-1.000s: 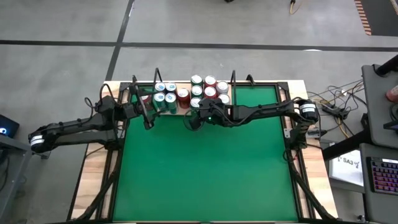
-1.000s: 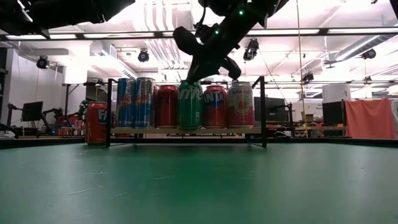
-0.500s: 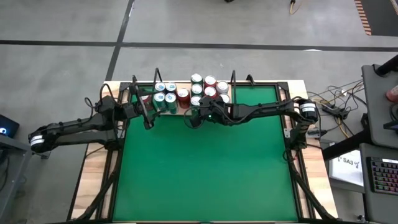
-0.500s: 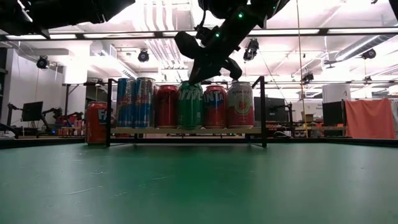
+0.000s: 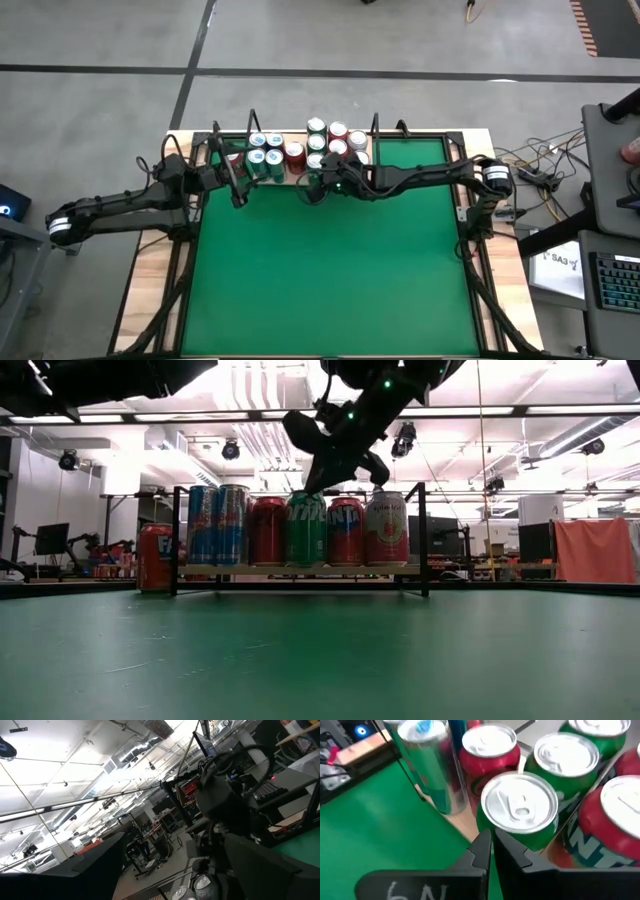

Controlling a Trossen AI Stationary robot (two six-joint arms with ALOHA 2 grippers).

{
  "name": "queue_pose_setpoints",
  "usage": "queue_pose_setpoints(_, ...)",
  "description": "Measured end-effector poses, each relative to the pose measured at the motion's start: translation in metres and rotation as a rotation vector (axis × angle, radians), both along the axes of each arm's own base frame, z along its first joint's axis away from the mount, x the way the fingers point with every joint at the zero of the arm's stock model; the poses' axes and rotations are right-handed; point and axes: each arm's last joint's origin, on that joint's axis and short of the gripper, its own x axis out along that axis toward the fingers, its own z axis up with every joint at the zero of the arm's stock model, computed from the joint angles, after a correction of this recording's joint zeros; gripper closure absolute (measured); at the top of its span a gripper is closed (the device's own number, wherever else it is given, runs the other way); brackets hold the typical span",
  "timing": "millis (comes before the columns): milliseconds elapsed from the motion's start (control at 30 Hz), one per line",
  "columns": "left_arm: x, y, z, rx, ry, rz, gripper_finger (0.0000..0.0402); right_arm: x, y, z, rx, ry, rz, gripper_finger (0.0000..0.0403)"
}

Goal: Pick and place cans onto a shelf
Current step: Put the green soda can on the shelf aligned with the other green soda can, then put the orange soda can on the shelf aligned with the other orange soda can

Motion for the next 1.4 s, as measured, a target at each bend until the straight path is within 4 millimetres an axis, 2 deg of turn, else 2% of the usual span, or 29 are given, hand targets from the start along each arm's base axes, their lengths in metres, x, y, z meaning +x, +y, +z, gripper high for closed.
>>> queue_pose_setpoints(267, 0.0, 0.0, 0.0, -0.061, -0.011, -0.024, 0.008, -0.015, 0.013, 0.045, -0.025, 0.021, 0.061, 0.039)
queue_pose_setpoints(533, 0.011, 0.001, 0.014, -0.38, 0.018, -0.123, 0.008, -0.056, 0.03, 0.098, -0.088, 0.029, 0.141, 0.039)
queue_pose_setpoints(667, 0.016, 0.004, 0.036, -0.542, 0.061, -0.123, 0.008, -0.079, 0.037, 0.118, -0.112, 0.023, 0.177, 0.039)
queue_pose_setpoints(733, 0.017, 0.006, 0.049, -0.607, 0.128, -0.04, 0.008, -0.088, 0.041, 0.124, -0.119, 0.026, 0.19, 0.039)
queue_pose_setpoints(833, 0.017, 0.012, 0.067, -0.66, 0.225, 0.179, 0.008, -0.095, 0.046, 0.129, -0.139, 0.04, 0.213, 0.039)
queue_pose_setpoints(1033, 0.015, 0.022, 0.094, -0.697, 0.411, 0.623, 0.008, -0.095, 0.052, 0.128, -0.17, 0.073, 0.259, 0.039)
queue_pose_setpoints(1200, 0.016, 0.031, 0.102, -0.784, 0.589, 0.808, 0.0085, -0.095, 0.053, 0.123, -0.183, 0.117, 0.278, 0.039)
queue_pose_setpoints(1400, 0.019, 0.045, 0.097, -0.877, 0.766, 0.953, 0.01, -0.096, 0.053, 0.122, -0.19, 0.137, 0.285, 0.039)
